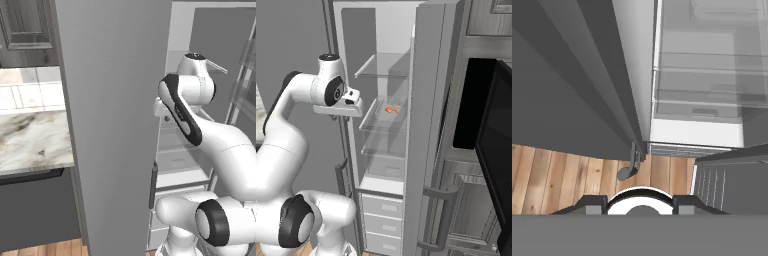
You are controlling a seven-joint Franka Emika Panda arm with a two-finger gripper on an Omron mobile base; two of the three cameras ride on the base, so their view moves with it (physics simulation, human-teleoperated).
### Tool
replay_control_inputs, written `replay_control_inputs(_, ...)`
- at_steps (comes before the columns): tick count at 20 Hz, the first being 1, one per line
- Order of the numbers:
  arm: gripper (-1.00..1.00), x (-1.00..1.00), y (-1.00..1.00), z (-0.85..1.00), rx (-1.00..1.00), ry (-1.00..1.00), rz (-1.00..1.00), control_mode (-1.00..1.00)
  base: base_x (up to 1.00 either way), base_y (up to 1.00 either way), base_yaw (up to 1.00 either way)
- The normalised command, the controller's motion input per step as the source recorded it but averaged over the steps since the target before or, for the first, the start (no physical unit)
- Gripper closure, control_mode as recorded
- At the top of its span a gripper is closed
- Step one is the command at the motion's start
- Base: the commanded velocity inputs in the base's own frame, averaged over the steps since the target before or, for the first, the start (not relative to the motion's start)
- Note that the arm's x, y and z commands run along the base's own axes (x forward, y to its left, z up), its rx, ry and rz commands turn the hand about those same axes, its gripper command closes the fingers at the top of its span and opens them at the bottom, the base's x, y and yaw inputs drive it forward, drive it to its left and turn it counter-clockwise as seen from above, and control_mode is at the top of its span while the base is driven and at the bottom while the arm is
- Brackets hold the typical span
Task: Place the tupperware containing the shrimp and garlic meal in the microwave. Close the microwave door and press the start button to reheat the meal.
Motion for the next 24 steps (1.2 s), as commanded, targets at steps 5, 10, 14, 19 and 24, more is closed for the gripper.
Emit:
replay_control_inputs(5,-1.00,-0.26,0.00,0.00,0.00,-0.03,-0.03,-1.00,0.00,0.00,0.00)
replay_control_inputs(10,-1.00,-0.45,-0.10,-0.25,0.00,-0.21,-0.16,-1.00,0.00,0.00,0.00)
replay_control_inputs(14,-1.00,-0.45,-0.30,-0.35,0.00,-0.39,-0.17,-1.00,0.00,0.00,0.00)
replay_control_inputs(19,-1.00,-0.12,-0.42,-0.06,0.08,-0.34,-0.23,-1.00,0.00,0.00,0.00)
replay_control_inputs(24,-1.00,0.00,-0.50,0.00,0.20,-0.23,-0.28,-1.00,0.00,0.00,0.00)
